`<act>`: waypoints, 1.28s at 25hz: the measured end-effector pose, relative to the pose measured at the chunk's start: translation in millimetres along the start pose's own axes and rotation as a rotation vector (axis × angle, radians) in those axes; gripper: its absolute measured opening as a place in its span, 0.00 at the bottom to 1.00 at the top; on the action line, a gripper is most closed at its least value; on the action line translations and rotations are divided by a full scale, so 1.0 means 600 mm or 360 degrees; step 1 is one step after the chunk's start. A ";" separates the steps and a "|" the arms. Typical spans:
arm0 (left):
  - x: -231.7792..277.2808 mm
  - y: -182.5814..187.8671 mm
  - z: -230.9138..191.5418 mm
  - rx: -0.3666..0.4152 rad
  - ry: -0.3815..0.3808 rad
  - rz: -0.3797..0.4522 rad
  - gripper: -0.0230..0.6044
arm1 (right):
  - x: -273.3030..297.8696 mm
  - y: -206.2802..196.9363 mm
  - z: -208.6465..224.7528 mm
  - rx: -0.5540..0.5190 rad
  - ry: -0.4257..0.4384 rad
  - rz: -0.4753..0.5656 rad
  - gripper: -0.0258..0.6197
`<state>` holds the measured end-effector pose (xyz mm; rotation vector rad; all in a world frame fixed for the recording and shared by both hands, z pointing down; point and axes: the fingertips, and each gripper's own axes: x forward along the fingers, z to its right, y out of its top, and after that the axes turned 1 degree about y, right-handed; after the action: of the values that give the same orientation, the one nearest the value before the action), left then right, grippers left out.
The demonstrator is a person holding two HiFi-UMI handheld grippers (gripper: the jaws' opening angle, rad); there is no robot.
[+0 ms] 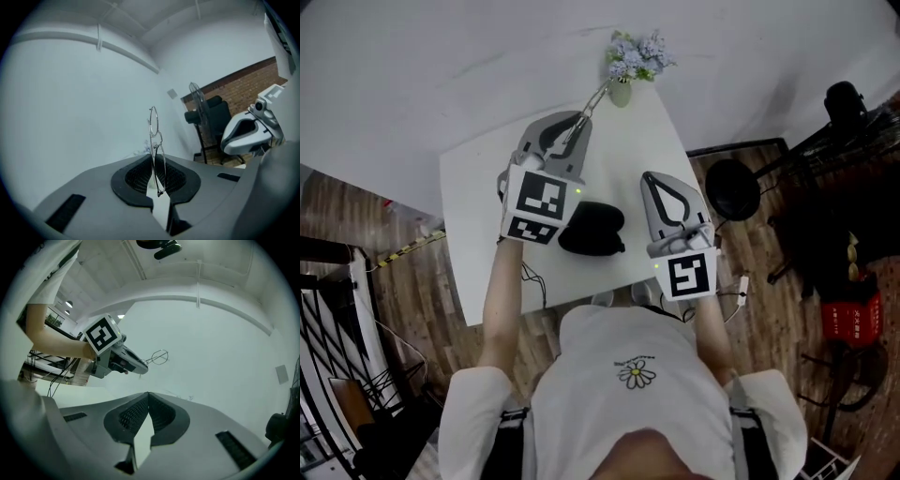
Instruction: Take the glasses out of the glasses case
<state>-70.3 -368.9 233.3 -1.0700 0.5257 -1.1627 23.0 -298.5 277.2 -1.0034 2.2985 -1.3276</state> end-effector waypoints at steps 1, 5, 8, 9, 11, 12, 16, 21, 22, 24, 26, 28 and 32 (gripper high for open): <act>-0.009 0.012 -0.007 -0.0033 0.0049 0.0042 0.10 | 0.004 0.005 -0.002 0.0001 0.0001 0.0008 0.05; -0.052 0.047 -0.022 -0.0140 0.0222 0.0174 0.10 | 0.015 0.029 -0.008 0.0023 -0.0006 0.0078 0.05; -0.091 0.065 -0.031 -0.0270 0.0336 0.0280 0.10 | 0.021 0.050 -0.006 0.0042 -0.0022 0.0135 0.05; -0.106 0.069 -0.034 -0.0321 0.0378 0.0318 0.10 | 0.022 0.055 -0.007 0.0048 -0.0028 0.0148 0.05; -0.134 0.073 -0.041 -0.0382 0.0490 0.0381 0.10 | 0.026 0.062 -0.006 0.0065 -0.0043 0.0182 0.05; -0.145 0.076 -0.044 -0.0403 0.0555 0.0416 0.10 | 0.027 0.065 -0.004 0.0085 -0.0058 0.0217 0.05; -0.192 0.075 -0.051 -0.0494 0.0789 0.0518 0.10 | 0.024 0.091 0.013 0.0284 -0.0162 0.0437 0.05; -0.249 0.039 -0.048 -0.0481 0.0986 0.0490 0.10 | 0.015 0.105 0.016 0.0363 -0.0219 0.0476 0.05; -0.258 0.034 -0.048 -0.0480 0.1021 0.0494 0.10 | 0.014 0.108 0.016 0.0368 -0.0223 0.0487 0.05; -0.271 0.025 -0.045 -0.0490 0.1067 0.0503 0.10 | 0.013 0.112 0.015 0.0389 -0.0228 0.0508 0.05; -0.281 0.017 -0.040 -0.0482 0.1098 0.0509 0.10 | 0.010 0.112 0.012 0.0420 -0.0223 0.0518 0.05; -0.288 0.012 -0.037 -0.0472 0.1133 0.0511 0.10 | 0.007 0.110 0.007 0.0447 -0.0212 0.0517 0.05; -0.300 0.008 -0.032 -0.0464 0.1170 0.0498 0.10 | -0.001 0.103 -0.001 0.0470 -0.0213 0.0495 0.05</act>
<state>-147.6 -211.5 189.2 -0.7329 1.4206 -1.1995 -3.0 -277.5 225.3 -0.5922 1.9861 -1.3686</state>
